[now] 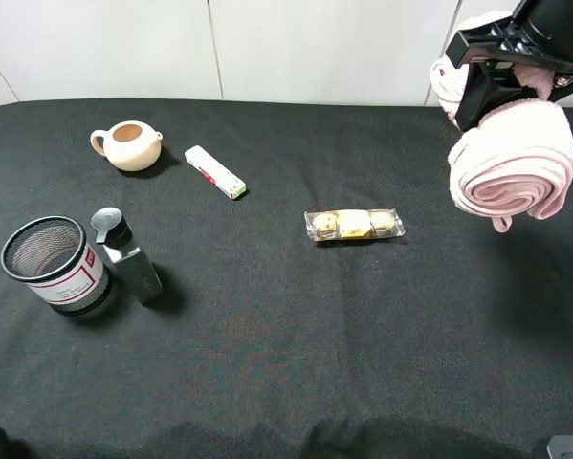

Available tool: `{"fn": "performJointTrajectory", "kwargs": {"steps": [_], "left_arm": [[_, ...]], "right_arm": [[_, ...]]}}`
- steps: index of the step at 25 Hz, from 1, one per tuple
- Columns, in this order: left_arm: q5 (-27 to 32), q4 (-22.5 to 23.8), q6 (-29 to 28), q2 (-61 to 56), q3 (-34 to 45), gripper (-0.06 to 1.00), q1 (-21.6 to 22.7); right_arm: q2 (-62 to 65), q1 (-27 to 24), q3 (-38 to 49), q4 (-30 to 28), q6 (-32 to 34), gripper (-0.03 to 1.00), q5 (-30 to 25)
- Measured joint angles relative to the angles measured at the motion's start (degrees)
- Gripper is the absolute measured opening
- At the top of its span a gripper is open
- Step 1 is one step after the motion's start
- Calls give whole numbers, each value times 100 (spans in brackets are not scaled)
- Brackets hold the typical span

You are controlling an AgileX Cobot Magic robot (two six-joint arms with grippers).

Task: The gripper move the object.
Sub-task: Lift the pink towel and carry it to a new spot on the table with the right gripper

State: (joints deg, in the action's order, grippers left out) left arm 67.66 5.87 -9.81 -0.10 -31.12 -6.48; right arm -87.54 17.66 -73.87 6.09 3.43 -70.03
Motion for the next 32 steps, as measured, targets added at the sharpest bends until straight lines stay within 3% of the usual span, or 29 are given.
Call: {"fn": "performJointTrajectory", "kwargs": {"steps": [16, 32], "left_arm": [[0, 0, 0, 0, 0, 83, 0], [0, 0, 0, 0, 0, 83, 0]], "right_arm": [[-281, 0, -221, 128, -163, 39, 480], [-1968, 477, -2286, 151, -269, 39, -3]]}}
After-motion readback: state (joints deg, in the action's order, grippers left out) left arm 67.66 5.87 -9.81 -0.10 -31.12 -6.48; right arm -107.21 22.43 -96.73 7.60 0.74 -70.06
